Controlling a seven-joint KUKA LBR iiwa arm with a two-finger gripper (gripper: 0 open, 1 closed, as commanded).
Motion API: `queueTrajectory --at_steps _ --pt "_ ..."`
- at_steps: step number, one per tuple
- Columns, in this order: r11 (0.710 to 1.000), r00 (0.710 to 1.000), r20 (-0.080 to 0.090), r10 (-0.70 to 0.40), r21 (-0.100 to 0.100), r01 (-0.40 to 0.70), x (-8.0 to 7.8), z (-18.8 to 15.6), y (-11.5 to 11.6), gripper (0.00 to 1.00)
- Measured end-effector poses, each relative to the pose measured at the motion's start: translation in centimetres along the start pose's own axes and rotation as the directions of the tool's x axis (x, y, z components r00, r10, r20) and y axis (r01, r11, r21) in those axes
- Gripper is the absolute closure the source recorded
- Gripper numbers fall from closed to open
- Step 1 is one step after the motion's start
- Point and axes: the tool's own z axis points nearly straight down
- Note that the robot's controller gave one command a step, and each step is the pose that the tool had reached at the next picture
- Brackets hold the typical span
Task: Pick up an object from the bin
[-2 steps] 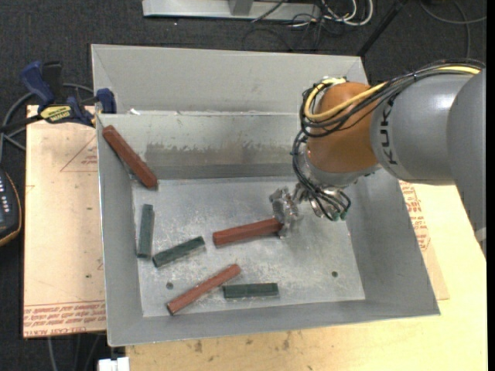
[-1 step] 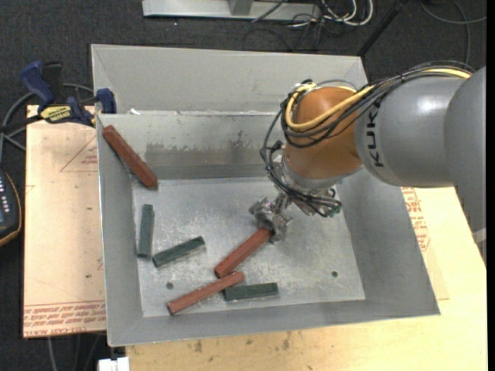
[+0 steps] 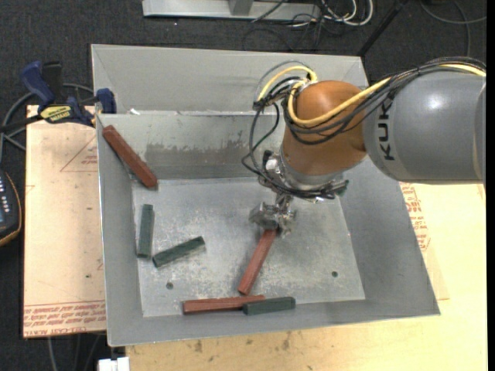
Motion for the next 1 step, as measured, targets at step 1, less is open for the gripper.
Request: queueTrajectory --at_steps 1 --pt "1.0 1.0 0.0 0.0 0.008 0.0 4.42 -12.79 -2.63 1.0"
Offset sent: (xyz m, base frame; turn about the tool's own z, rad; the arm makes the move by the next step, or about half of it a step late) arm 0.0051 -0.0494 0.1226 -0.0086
